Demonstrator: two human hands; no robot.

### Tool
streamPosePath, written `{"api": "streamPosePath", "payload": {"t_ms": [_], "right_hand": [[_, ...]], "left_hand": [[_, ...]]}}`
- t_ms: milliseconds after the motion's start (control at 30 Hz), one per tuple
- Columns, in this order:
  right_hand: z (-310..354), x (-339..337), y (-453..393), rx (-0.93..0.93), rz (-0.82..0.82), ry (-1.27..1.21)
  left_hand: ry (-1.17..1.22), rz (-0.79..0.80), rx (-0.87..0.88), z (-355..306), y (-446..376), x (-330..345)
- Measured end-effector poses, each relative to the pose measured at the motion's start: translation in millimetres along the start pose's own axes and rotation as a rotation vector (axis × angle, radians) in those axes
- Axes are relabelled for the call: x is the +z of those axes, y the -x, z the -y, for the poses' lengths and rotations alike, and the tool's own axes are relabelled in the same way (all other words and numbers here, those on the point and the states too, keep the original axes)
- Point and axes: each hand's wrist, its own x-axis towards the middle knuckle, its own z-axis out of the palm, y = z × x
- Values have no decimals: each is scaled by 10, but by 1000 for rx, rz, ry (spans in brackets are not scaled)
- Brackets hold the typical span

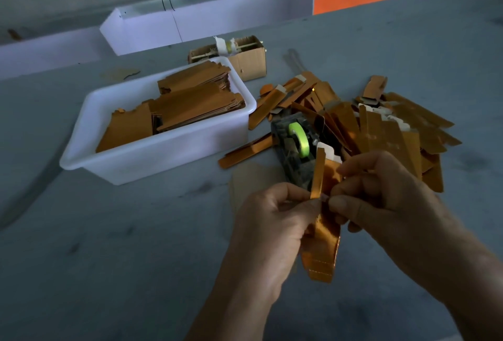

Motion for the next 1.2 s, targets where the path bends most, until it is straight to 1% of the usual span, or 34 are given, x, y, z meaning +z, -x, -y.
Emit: {"api": "streamPosePath", "payload": {"t_ms": [67, 167, 367, 467, 633, 767, 900, 967, 1033, 1100, 1200], "right_hand": [[0, 10, -3, 22, -8, 1], [17, 25, -6, 32, -7, 25], [-9, 51, -12, 36, -38, 56], [6, 59, -4, 28, -24, 91], [64, 69, 8, 40, -18, 159], [147, 103, 33, 32, -94, 372], [242, 135, 10, 145, -117, 492], [261, 146, 5, 144, -143, 562], [251, 141, 20, 79, -203, 618], [216, 123, 12, 52, -172, 532], [148, 123, -38, 72, -55, 237]], "left_hand": [[-5, 7, 13, 0, 8, 4], [69, 39, -3, -21, 28, 8], [55, 101, -56, -31, 9, -46], [81, 110, -48, -36, 21, -50], [69, 37, 14, 18, 46, -26], [-80, -125, 151, 77, 107, 74], [-211, -243, 274, 150, 163, 170], [-208, -272, 304, 166, 165, 147], [-136, -279, 299, 146, 153, 90], [-70, -265, 271, 116, 131, 60], [-91, -249, 252, 89, 94, 50]]}}
